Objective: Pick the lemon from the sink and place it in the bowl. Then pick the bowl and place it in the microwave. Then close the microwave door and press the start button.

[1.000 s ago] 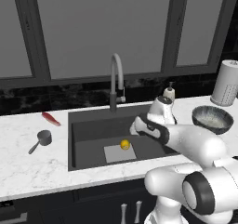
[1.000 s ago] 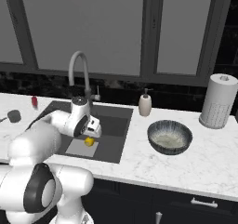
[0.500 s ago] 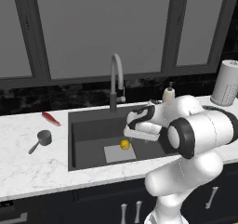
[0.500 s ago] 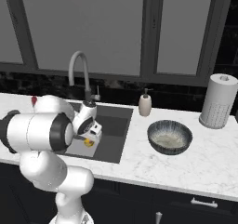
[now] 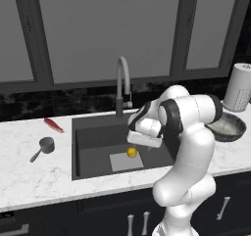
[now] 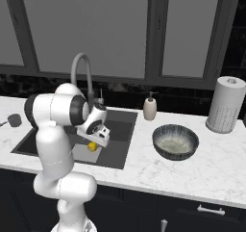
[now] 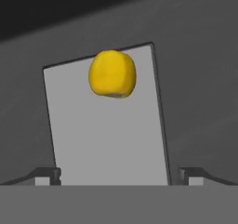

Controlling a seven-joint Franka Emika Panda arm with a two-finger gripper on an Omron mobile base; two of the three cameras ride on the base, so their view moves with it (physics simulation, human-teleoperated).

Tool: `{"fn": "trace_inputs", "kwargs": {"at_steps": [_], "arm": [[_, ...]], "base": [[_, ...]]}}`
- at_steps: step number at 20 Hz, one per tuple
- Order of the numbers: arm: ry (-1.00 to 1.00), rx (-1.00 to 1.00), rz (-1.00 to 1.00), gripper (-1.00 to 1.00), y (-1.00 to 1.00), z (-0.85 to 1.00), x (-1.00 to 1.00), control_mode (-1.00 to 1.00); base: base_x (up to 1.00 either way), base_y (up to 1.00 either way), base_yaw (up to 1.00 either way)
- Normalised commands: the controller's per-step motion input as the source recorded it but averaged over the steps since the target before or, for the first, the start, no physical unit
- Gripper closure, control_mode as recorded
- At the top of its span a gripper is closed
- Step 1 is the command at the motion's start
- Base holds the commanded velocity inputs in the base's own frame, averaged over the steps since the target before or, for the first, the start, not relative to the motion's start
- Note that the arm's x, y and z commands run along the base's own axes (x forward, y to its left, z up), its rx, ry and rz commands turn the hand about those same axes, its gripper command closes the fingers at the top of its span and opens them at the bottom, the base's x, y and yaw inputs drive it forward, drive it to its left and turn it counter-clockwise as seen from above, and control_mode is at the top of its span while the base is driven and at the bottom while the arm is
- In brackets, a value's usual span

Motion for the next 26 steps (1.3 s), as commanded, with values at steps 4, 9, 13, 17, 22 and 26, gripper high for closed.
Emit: {"fn": "trace_inputs", "kwargs": {"at_steps": [4,9,13,17,22,26], "arm": [[-0.01,0.06,0.00,-1.00,0.03,-0.41,0.32,-1.00],[0.00,0.02,0.00,-1.00,0.15,-0.27,0.31,-1.00],[0.00,0.00,0.00,-1.00,0.19,-0.28,0.40,-1.00],[0.00,0.00,0.00,-1.00,0.08,-0.38,0.49,-1.00],[0.00,0.00,0.00,-1.00,0.01,-0.40,0.36,-1.00],[0.00,0.00,0.00,1.00,0.19,-0.25,-0.03,-1.00]], "base": [[0.00,0.00,0.00],[0.00,0.00,0.00],[0.00,0.00,0.00],[0.00,0.00,0.00],[0.00,0.00,0.00],[0.00,0.00,0.00]]}}
